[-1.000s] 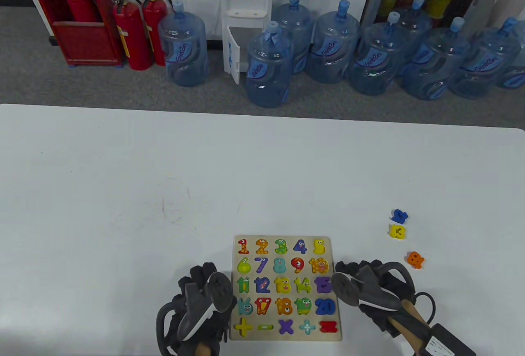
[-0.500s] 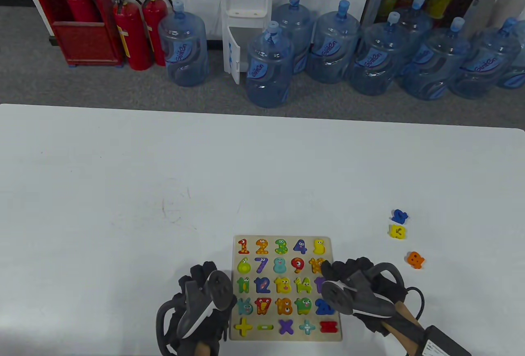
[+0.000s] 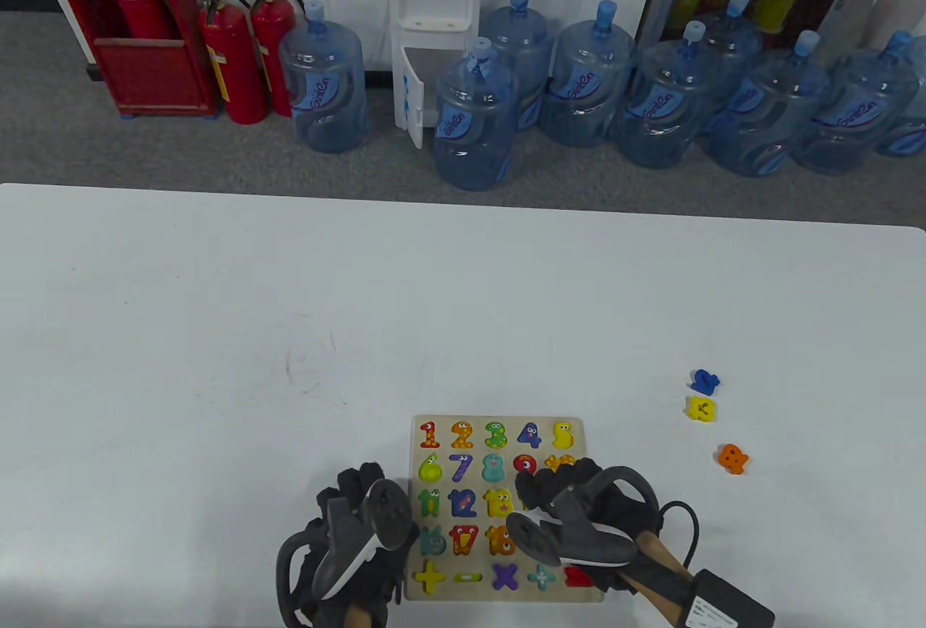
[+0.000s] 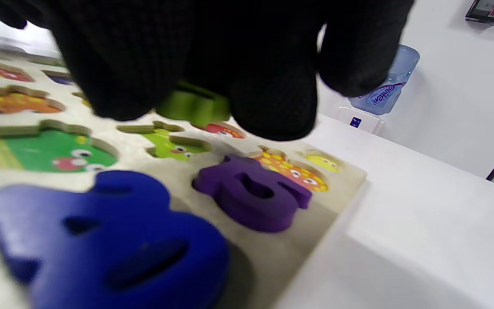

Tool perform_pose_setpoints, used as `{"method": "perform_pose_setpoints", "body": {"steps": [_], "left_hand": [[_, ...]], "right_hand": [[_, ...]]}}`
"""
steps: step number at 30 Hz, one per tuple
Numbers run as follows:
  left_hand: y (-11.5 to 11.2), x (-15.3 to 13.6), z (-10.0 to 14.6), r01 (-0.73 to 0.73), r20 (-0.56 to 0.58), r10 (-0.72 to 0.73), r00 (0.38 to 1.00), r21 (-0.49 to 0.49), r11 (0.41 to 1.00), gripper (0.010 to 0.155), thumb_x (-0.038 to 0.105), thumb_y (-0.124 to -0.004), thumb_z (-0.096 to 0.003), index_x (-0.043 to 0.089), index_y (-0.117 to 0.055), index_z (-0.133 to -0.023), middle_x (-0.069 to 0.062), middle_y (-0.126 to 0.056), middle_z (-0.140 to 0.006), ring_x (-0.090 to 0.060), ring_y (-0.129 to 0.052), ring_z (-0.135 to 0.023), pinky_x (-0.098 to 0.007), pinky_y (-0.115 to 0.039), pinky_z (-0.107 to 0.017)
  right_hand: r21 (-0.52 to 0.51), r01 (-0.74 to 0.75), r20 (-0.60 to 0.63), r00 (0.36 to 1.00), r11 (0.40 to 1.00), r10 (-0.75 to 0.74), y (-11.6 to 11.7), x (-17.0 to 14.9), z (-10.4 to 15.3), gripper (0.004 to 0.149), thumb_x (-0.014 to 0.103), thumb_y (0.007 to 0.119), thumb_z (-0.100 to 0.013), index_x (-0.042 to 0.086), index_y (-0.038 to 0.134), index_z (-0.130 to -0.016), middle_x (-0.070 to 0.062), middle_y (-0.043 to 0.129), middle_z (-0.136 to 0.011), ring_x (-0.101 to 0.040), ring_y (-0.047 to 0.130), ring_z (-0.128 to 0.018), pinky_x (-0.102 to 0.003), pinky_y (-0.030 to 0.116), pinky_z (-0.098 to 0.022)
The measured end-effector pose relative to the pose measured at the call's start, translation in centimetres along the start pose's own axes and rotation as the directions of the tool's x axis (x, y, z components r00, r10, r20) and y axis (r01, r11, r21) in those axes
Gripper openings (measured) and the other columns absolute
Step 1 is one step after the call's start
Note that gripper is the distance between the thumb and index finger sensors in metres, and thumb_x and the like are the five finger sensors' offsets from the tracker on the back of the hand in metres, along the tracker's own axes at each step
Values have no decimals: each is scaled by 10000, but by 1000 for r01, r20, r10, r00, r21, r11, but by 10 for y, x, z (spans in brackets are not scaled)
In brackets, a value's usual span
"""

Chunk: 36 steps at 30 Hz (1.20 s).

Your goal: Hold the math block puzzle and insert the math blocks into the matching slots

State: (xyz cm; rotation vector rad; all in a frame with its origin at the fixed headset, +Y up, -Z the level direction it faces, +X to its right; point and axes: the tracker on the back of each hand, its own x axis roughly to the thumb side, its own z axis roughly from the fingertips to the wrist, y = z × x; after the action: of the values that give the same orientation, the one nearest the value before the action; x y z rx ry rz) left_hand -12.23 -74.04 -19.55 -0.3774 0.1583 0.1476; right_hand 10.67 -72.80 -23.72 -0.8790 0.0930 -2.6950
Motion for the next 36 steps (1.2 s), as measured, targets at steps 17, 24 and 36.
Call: {"method": "perform_pose_setpoints", "body": {"steps": [17, 24, 36], "left_hand": [[0, 1, 2, -7, 6, 7, 1000, -1, 1000, 840, 565, -599, -423, 216, -221, -1086, -113, -262, -1138, -460, -408, -1081, -625, -566, -744], [0, 0, 1, -5, 4, 5, 1000, -3, 1000, 840, 565, -599, -423, 216, -222, -1087, -114, -264, -1138, -460, -408, -1080, -626, -565, -744], [1, -1, 2, -25, 11, 25, 1000, -4, 1000, 841, 565, -600, -421, 216, -221, -1086, -113, -263, -1137, -460, -410, -1080, -625, -565, -744]], "right_hand": [[20, 11, -4, 1000, 1000, -11, 11, 6, -13, 639, 351, 854, -236, 272, 742, -860, 10, 837, -837, -168, 958, -631, -432, 761, -590], [29, 31, -73, 997, 999, -29, 1, -19, -11, 633, 360, 826, -244, 275, 737, -865, 6, 824, -856, -175, 952, -652, -438, 753, -601], [263, 152, -650, 758, 953, 58, 52, -178, 7, 628, 231, 728, -317, 250, 611, -934, -55, 624, -989, -275, 808, -833, -488, 684, -638]]}}
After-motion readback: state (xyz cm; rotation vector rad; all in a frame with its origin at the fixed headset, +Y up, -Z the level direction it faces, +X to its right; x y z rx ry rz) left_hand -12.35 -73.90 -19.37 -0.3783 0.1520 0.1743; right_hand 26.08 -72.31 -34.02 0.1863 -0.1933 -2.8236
